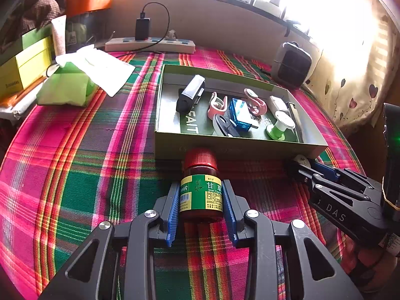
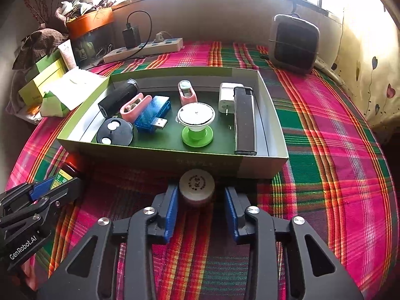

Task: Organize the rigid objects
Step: 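Grasp the white round container with the right tool while the left tool holds the jar, then carry the green jar and white container over the box with both tools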

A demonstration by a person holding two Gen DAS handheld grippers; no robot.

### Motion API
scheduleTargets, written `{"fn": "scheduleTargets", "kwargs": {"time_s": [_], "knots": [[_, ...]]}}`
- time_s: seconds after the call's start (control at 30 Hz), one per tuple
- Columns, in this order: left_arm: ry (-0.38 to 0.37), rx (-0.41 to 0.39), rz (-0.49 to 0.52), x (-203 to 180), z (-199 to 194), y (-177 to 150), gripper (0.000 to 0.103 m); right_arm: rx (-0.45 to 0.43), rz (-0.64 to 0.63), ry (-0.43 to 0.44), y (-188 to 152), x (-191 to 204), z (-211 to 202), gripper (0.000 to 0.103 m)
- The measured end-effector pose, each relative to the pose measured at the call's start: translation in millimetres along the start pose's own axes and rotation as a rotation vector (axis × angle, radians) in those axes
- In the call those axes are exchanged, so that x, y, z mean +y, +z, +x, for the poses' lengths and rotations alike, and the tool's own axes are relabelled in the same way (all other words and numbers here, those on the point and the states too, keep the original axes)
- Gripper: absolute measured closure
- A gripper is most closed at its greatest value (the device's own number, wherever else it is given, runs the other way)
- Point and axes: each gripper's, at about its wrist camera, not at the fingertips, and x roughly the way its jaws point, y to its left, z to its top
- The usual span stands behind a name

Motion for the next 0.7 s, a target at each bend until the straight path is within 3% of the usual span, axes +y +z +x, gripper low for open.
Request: {"fn": "scheduleTargets", "kwargs": {"time_s": [0.7], "knots": [[-0.003,-0.001,-0.001,1.2,-0.4,-0.3,0.072,-0.002,0.007,0.027,-3.6,-2.6,-4.7,0.074]]}}
